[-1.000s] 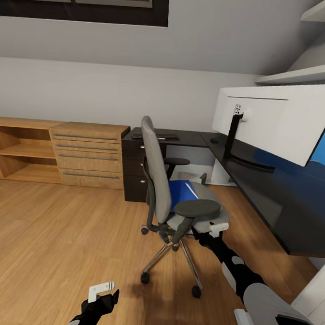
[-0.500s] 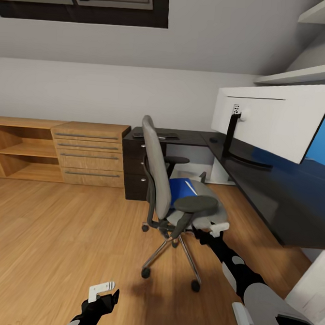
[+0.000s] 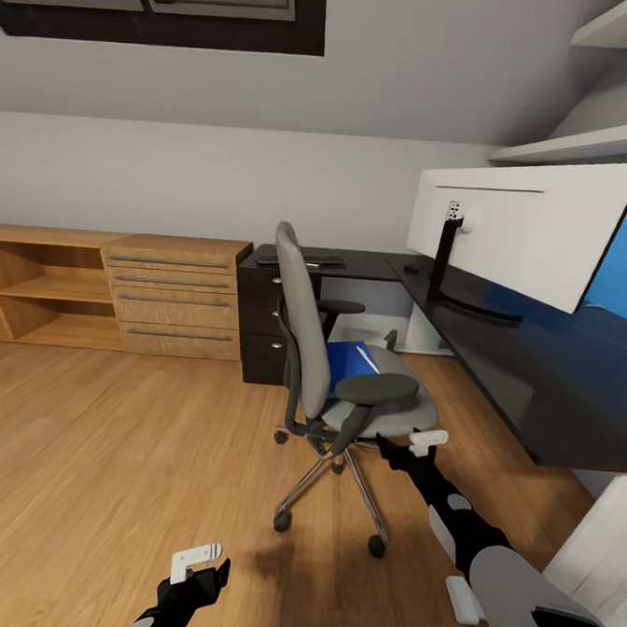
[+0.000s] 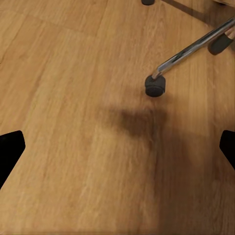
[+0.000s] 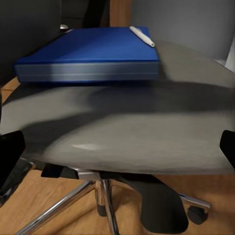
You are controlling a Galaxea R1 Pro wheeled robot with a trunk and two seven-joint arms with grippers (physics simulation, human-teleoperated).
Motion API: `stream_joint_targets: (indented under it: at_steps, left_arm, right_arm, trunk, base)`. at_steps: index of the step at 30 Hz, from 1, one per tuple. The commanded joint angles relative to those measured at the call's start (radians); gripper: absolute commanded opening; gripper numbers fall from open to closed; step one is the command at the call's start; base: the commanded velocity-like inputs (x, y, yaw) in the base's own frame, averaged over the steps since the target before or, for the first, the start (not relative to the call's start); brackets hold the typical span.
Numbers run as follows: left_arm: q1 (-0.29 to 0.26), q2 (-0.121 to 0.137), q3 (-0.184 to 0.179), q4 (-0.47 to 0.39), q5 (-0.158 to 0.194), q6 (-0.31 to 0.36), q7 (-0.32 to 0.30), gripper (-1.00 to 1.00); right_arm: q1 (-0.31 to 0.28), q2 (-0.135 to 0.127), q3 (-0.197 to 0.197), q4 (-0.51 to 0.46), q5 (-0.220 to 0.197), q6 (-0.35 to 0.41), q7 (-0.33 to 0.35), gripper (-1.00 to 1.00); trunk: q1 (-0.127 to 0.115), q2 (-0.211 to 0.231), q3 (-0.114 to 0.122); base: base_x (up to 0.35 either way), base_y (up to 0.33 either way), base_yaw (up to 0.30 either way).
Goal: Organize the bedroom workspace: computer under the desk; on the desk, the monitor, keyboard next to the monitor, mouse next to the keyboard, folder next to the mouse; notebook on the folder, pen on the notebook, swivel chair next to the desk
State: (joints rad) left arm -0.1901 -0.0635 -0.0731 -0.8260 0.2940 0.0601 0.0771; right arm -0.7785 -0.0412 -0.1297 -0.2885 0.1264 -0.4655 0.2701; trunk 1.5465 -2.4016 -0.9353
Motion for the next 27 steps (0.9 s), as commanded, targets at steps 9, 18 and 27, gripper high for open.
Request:
stream_joint_targets:
  at_steps: [9,18,27]
  left_arm:
    - [0.000,0.001,-0.004,-0.002,0.010,0.004,0.007,1.00]
    - [0.000,0.001,-0.004,-0.001,0.010,0.004,0.007,1.00]
    - [0.000,0.000,-0.005,0.021,0.009,0.002,0.007,1.00]
  right_arm:
    - [-0.001,0.007,-0.009,0.000,0.007,-0.003,-0.075,1.00]
    - [-0.001,0.035,-0.008,-0.004,0.009,-0.001,-0.148,1.00]
    - [-0.001,0.059,-0.006,-0.006,0.008,-0.002,-0.271,1.00]
  trunk:
    - [0.000,0.000,-0.001]
    - [0.000,0.000,-0.001]
    - [0.000,0.000,-0.001]
  base:
    - [-0.001,0.000,0.000]
    - [0.000,0.000,0.000]
    - [0.000,0.000,0.000]
